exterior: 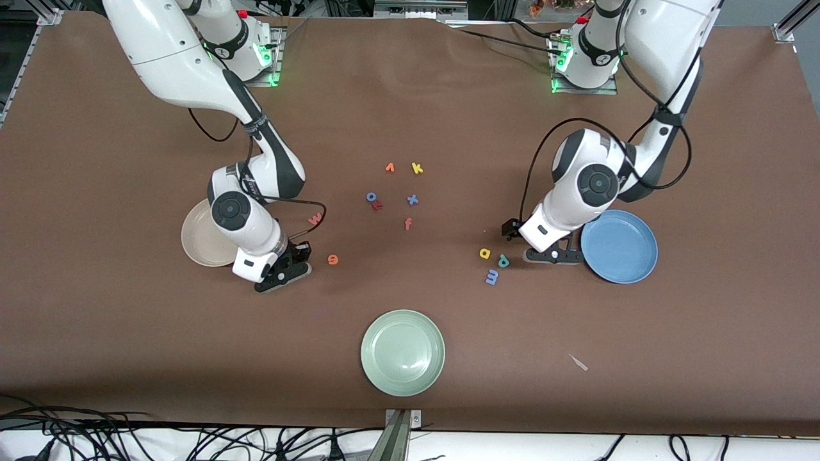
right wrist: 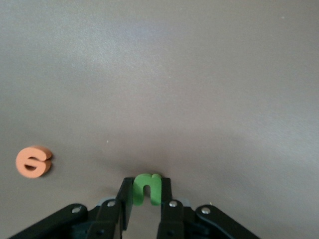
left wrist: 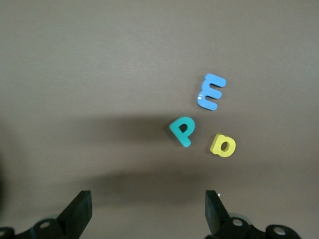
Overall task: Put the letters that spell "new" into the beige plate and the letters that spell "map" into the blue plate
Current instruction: 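Place the green n on the white plate while the left gripper grasps the P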
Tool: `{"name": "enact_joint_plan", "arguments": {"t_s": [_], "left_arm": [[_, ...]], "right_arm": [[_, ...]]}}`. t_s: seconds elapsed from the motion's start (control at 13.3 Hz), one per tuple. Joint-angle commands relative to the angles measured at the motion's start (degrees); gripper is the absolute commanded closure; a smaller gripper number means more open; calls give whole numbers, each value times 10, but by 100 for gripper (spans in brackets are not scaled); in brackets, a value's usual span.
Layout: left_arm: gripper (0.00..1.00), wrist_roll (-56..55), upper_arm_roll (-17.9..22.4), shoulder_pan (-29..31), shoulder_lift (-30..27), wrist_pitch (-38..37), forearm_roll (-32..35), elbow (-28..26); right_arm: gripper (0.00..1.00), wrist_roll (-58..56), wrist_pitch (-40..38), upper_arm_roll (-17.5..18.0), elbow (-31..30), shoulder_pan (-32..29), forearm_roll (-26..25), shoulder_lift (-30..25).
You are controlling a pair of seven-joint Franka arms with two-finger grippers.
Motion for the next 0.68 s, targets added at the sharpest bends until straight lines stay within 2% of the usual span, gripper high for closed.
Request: {"name": "enact_joint_plan", "arguments": {"t_s": [0.0, 0.23, 0.45, 0.6], "left_arm": [[0, -34, 6, -31, 46, 45, -12, 22], [0, -48, 13, -43, 82, 53, -6, 58], [6, -41, 30, -43, 86, 53, 15, 67], [6, -41, 39, -43, 85, 53, 16, 68]], "right_arm": [[79, 6, -71, -3, 7, -9, 4, -36], [79, -2, -89, -29, -30, -9, 4, -68], [79, -32, -78, -57, -103, -9, 4, -127], [79, -70, -46, -82, -160, -9, 5, -159]]}}
